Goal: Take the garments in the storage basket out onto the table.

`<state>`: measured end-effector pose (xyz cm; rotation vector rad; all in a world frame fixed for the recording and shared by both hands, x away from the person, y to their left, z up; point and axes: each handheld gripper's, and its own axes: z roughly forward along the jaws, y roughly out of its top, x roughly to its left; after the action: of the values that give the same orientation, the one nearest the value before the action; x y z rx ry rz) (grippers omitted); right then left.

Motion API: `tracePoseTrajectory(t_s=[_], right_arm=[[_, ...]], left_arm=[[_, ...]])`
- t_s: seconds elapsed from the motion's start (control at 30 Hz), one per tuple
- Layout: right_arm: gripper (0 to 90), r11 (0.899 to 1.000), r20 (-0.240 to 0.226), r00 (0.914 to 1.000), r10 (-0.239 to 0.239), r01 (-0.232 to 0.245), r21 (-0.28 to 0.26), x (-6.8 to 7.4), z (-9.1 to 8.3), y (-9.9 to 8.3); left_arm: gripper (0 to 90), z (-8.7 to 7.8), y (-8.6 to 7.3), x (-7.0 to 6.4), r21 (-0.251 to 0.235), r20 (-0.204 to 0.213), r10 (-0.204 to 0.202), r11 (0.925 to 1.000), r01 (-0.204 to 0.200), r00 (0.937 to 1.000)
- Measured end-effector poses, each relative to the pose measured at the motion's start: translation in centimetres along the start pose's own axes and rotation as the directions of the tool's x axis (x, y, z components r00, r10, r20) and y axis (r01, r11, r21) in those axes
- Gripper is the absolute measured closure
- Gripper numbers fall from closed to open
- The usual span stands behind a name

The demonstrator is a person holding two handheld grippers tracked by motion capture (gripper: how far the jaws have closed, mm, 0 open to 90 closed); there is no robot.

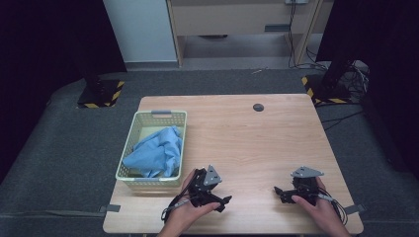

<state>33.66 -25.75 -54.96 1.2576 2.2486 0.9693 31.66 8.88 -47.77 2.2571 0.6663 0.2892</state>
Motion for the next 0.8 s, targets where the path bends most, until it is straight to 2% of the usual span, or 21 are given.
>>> tracePoseTrajectory(t_s=[0.37,0.5,0.8], right_arm=[[0.5,1.000,0.000,1.0000,0.000,0.000,0.000,0.0,0.0,0.0],[0.5,1.000,-0.001,1.0000,-0.001,0.001,0.000,0.0,0.0,0.0],[0.6,1.000,-0.002,1.0000,-0.002,0.002,0.000,0.0,0.0,0.0]], left_arm=[[4.1,-2.3,0.6,0.5,0.011,-0.032,0.024,0.9997,-0.023,0.9992],[3.9,-3.4,0.7,1.0,0.013,-0.068,0.040,0.9992,-0.039,0.9969],[4.0,-6.0,0.7,2.6,-0.015,-0.110,0.008,0.9998,-0.010,0.9939]])
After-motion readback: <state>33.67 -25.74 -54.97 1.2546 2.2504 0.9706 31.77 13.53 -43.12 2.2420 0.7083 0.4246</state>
